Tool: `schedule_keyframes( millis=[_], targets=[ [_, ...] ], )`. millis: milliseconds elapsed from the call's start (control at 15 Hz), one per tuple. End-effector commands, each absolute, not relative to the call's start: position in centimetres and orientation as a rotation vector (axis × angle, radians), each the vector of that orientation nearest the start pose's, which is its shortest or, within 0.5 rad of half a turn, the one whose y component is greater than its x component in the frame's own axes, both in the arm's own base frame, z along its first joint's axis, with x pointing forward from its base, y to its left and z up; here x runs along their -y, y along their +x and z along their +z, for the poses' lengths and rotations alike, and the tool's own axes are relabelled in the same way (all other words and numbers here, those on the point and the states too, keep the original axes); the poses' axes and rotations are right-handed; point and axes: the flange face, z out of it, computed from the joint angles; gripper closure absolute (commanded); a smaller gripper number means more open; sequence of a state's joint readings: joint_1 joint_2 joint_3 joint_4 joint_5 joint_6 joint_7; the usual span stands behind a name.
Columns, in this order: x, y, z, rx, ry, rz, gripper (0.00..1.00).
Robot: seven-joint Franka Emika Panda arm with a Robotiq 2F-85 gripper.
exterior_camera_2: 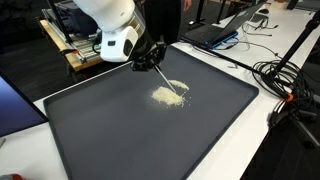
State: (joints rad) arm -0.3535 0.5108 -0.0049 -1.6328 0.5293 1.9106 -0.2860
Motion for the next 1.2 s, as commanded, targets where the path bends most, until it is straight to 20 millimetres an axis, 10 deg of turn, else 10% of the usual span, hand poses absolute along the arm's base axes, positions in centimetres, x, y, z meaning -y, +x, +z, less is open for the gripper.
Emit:
schedule_keyframes(
  millis=[0, 467, 1133],
  targets=[
    [19.8, 63.2, 31.4, -0.406, -2.589, 0.087, 0.96],
    [20.0, 63.0, 31.3, -0.424, -2.578, 0.059, 0.99],
    [21.2, 57.3, 29.6, -0.494, -2.622, -0.122, 0.99]
  ],
)
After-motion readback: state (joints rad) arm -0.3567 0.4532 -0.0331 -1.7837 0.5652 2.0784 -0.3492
